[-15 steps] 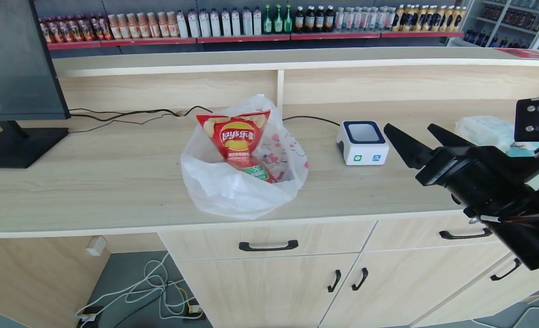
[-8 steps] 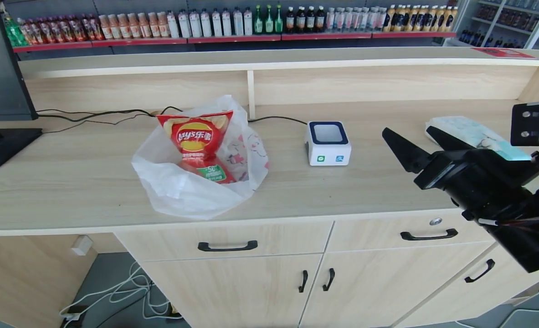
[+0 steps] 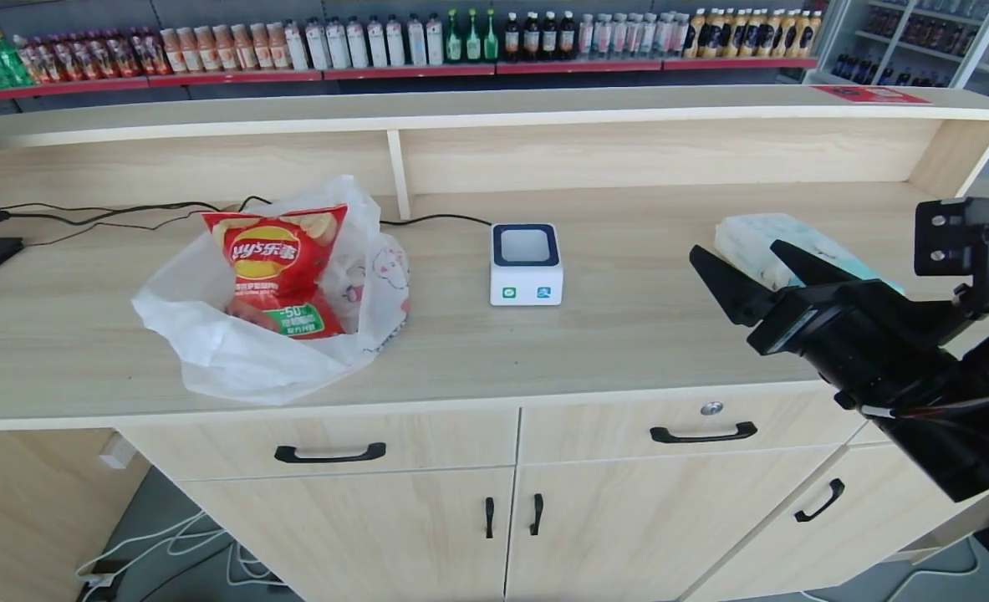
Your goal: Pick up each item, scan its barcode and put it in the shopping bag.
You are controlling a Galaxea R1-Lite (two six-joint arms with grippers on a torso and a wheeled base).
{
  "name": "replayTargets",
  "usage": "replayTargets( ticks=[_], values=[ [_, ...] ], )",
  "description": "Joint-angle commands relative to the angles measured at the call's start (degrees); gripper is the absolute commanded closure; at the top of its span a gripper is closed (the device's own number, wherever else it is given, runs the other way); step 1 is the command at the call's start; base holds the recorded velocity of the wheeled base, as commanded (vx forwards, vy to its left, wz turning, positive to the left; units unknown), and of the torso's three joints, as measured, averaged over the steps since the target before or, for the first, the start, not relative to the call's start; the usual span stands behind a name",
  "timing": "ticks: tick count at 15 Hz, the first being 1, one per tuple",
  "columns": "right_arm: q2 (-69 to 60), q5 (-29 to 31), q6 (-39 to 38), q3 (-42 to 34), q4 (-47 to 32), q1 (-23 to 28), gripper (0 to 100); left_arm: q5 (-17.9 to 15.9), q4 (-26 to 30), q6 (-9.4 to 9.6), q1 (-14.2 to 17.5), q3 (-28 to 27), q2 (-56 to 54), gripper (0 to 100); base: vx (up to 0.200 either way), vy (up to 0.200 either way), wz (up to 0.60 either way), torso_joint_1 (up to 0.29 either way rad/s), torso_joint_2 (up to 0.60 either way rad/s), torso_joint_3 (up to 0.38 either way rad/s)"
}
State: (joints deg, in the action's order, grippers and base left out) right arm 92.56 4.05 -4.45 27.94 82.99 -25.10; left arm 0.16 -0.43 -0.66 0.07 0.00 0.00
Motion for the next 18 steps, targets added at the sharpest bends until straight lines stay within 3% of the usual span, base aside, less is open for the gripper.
replayTargets(
  ticks=[1, 18],
  values=[
    [0.34, 0.00, 0.06, -0.17, 0.06, -0.04, 0, 0.02, -0.01, -0.04, 0.01, 0.00, 0.00, 0, 0.000, -0.200, 0.00, -0.002, 0.01, 0.002],
    [0.51, 0.00, 0.14, -1.22, 0.15, -0.04, 0, 0.02, -0.01, -0.04, 0.01, 0.00, 0.00, 0, 0.000, -0.200, 0.00, 0.003, 0.00, 0.004]
  ],
)
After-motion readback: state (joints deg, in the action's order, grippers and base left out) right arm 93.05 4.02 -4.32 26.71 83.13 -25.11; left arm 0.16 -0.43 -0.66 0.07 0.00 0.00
